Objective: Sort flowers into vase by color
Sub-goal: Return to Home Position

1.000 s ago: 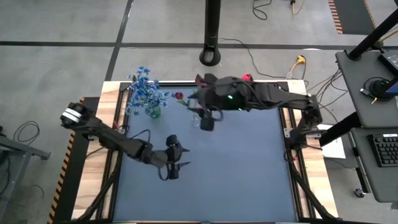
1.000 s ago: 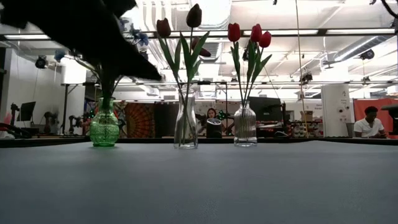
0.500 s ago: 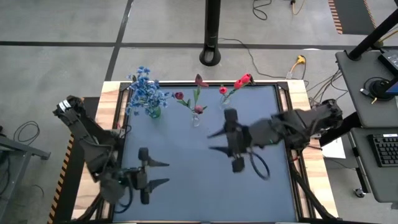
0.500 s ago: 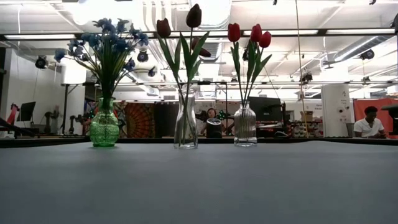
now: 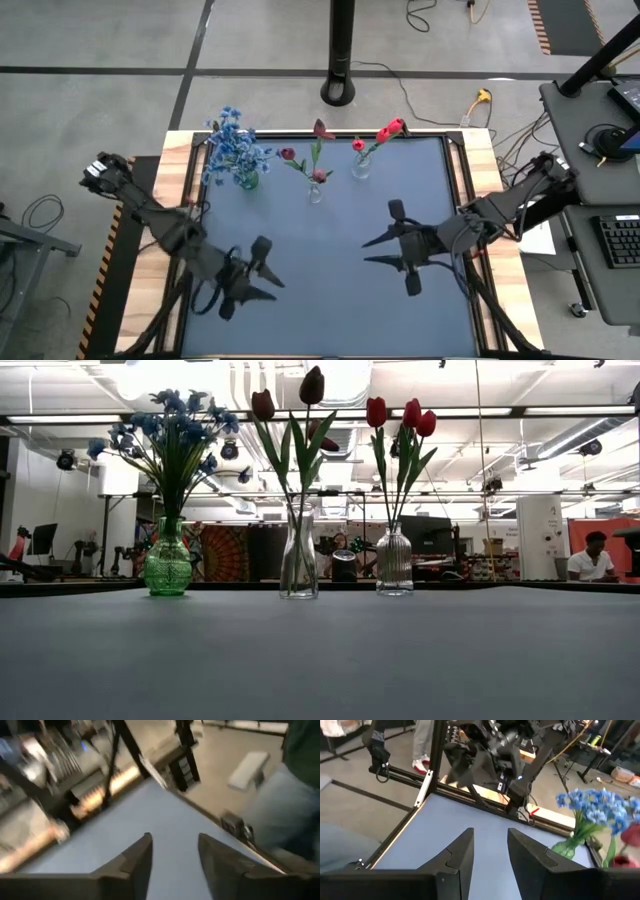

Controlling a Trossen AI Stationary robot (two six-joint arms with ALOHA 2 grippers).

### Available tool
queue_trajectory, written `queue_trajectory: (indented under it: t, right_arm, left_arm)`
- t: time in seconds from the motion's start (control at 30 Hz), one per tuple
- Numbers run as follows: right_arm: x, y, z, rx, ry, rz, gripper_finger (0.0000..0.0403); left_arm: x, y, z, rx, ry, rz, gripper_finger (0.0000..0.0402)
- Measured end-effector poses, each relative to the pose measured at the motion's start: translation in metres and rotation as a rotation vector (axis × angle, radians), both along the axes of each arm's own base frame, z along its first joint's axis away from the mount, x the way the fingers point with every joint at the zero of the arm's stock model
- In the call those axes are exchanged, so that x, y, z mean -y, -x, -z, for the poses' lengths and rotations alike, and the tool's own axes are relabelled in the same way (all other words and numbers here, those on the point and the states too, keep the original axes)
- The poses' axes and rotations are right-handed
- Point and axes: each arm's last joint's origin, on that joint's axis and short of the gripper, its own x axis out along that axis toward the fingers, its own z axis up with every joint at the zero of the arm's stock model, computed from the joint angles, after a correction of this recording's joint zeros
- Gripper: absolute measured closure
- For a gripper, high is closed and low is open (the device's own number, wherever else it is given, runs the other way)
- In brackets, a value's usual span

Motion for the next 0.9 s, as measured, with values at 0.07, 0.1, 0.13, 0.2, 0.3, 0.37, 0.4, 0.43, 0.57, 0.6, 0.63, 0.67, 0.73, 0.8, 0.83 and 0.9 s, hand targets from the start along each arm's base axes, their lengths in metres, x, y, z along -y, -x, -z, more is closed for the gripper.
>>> queue_trajectory:
  t: [0.07, 0.1, 0.13, 0.2, 0.3, 0.37, 0.4, 0.43, 0.57, 0.6, 0.63, 0.67, 0.73, 0.8, 0.83, 0.9]
  right_arm:
    - [0.004, 0.006, 0.008, 0.003, -0.023, 0.012, 0.0296]
    - [0.006, 0.01, 0.012, -0.004, -0.029, 0.017, 0.0298]
    - [0.007, 0.013, 0.016, -0.01, -0.03, 0.021, 0.03]
    - [0.011, 0.019, 0.021, -0.019, -0.055, 0.032, 0.0305]
    - [0.016, 0.027, 0.026, -0.018, -0.082, 0.04, 0.0311]
    - [0.017, 0.03, 0.031, -0.009, -0.086, 0.04, 0.0314]
    - [0.018, 0.031, 0.033, 0.001, -0.085, 0.038, 0.0316]
    - [0.019, 0.032, 0.035, 0.006, -0.079, 0.035, 0.0318]
    - [0.022, 0.038, 0.037, 0.037, -0.025, 0.016, 0.0325]
    - [0.024, 0.04, 0.037, 0.048, -0.024, 0.016, 0.0326]
    - [0.025, 0.043, 0.037, 0.058, -0.027, 0.015, 0.0328]
    - [0.027, 0.045, 0.038, 0.065, -0.03, 0.014, 0.033]
    - [0.03, 0.051, 0.041, 0.07, -0.033, 0.015, 0.0333]
    - [0.034, 0.057, 0.044, 0.082, -0.041, 0.015, 0.0334]
    - [0.036, 0.06, 0.047, 0.083, -0.04, 0.016, 0.0335]
    - [0.038, 0.065, 0.05, 0.105, -0.054, 0.015, 0.0335]
  left_arm:
    - [-0.011, 0.007, 0.006, -0.109, 0.046, 0.005, 0.0291]
    - [-0.015, 0.014, 0.009, -0.19, 0.092, 0.027, 0.0312]
    - [-0.017, 0.021, 0.013, -0.29, 0.163, 0.051, 0.0336]
    - [-0.017, 0.034, 0.023, -0.489, 0.342, 0.071, 0.038]
    - [-0.011, 0.055, 0.05, -0.628, 0.477, 0.0, 0.0389]
    - [-0.008, 0.064, 0.071, -0.55, 0.471, -0.025, 0.039]
    - [-0.009, 0.066, 0.081, -0.474, 0.463, -0.01, 0.0395]
    - [-0.012, 0.066, 0.089, -0.389, 0.464, 0.016, 0.0398]
    - [-0.036, 0.064, 0.11, -0.141, 0.489, 0.093, 0.0401]
    - [-0.043, 0.063, 0.115, -0.138, 0.504, 0.1, 0.0401]
    - [-0.05, 0.063, 0.121, -0.151, 0.524, 0.102, 0.0401]
    - [-0.057, 0.063, 0.124, -0.172, 0.552, 0.101, 0.0401]
    - [-0.064, 0.064, 0.128, -0.225, 0.619, 0.123, 0.0401]
    - [-0.068, 0.067, 0.134, -0.306, 0.649, 0.134, 0.0401]
    - [-0.069, 0.069, 0.139, -0.349, 0.651, 0.123, 0.0401]
    - [-0.071, 0.073, 0.15, -0.415, 0.651, 0.083, 0.0401]
